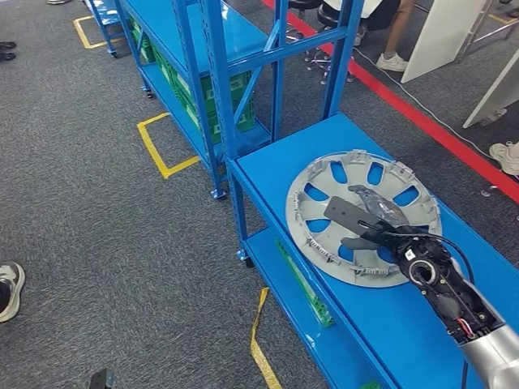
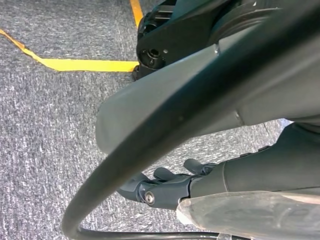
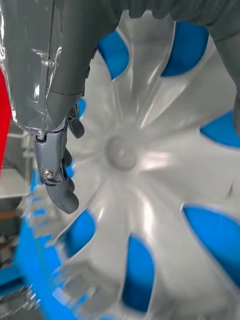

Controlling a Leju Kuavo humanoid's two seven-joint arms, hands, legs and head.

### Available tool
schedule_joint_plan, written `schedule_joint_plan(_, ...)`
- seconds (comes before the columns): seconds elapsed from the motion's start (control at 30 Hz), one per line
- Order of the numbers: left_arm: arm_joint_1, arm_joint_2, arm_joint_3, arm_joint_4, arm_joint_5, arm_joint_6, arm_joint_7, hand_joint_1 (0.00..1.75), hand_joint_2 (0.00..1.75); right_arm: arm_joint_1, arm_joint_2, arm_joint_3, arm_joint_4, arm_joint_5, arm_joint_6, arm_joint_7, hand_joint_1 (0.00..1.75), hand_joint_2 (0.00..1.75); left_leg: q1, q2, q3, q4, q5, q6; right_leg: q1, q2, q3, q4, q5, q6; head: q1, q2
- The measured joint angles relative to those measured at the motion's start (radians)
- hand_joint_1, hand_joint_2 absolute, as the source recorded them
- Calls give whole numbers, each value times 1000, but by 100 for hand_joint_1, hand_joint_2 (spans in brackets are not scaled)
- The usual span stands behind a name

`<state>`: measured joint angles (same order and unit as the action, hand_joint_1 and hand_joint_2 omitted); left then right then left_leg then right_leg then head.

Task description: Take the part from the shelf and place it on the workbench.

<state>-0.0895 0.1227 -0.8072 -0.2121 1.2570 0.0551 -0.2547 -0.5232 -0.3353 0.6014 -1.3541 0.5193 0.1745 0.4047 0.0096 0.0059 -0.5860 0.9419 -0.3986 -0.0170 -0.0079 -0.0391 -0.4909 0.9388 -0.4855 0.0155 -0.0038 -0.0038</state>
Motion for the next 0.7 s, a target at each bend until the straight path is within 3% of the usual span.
schedule_joint_plan(0.3, 0, 2, 0, 0, 1, 0, -7, 0, 0, 6, 0, 16, -72, -43, -86, -38, 0, 175, 0, 0, 0, 0, 0, 0, 0, 0, 0, 0, 0, 0, 1, 0)
schedule_joint_plan(0.57, 1, 5, 0, 0, 2, 1, -7, 0, 0, 19, 0, 30, -137, -77, -45, -16, 0, 175, 0, 0, 1, 0, 0, 0, 0, 0, 0, 0, 0, 0, 1, 0)
schedule_joint_plan(0.7, 0, 6, 0, 0, -1, 0, -6, 0, 0, 25, 0, 41, -147, -120, 23, 26, 0, 175, 0, 0, 1, 0, 0, 0, 0, 0, 0, 0, 0, 0, 1, 0)
